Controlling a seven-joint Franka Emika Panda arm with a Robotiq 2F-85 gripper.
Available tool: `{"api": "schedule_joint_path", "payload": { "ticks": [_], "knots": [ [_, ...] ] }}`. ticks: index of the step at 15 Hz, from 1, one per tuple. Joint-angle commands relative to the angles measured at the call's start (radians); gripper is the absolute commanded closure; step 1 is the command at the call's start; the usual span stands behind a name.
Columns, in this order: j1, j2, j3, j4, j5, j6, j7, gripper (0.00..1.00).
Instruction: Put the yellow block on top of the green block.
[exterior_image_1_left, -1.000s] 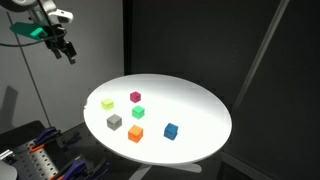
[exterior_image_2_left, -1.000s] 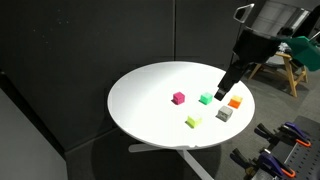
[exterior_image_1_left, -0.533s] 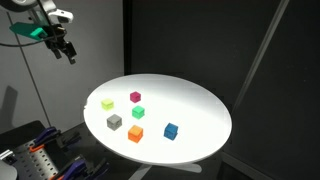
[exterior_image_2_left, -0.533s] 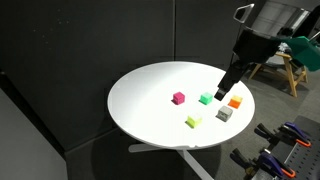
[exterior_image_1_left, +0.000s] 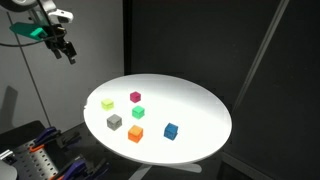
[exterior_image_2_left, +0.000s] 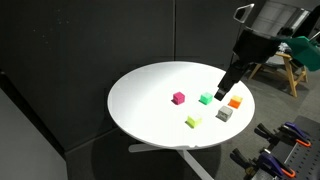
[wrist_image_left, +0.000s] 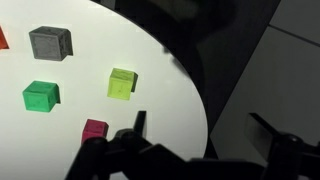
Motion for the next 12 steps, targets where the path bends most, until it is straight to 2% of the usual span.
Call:
{"api": "schedule_joint_path", "payload": {
  "ticks": [1,8,12],
  "knots": [
    [0.014,0.007,-0.011,0.009,-0.009,0.008,0.010,0.00],
    [0.002,0.020,-0.050,0.066,0.005,0.034,0.004,0.00],
    [-0.014,0.045,-0.099,0.120,0.013,-0.027,0.001,0.00]
  ]
}}
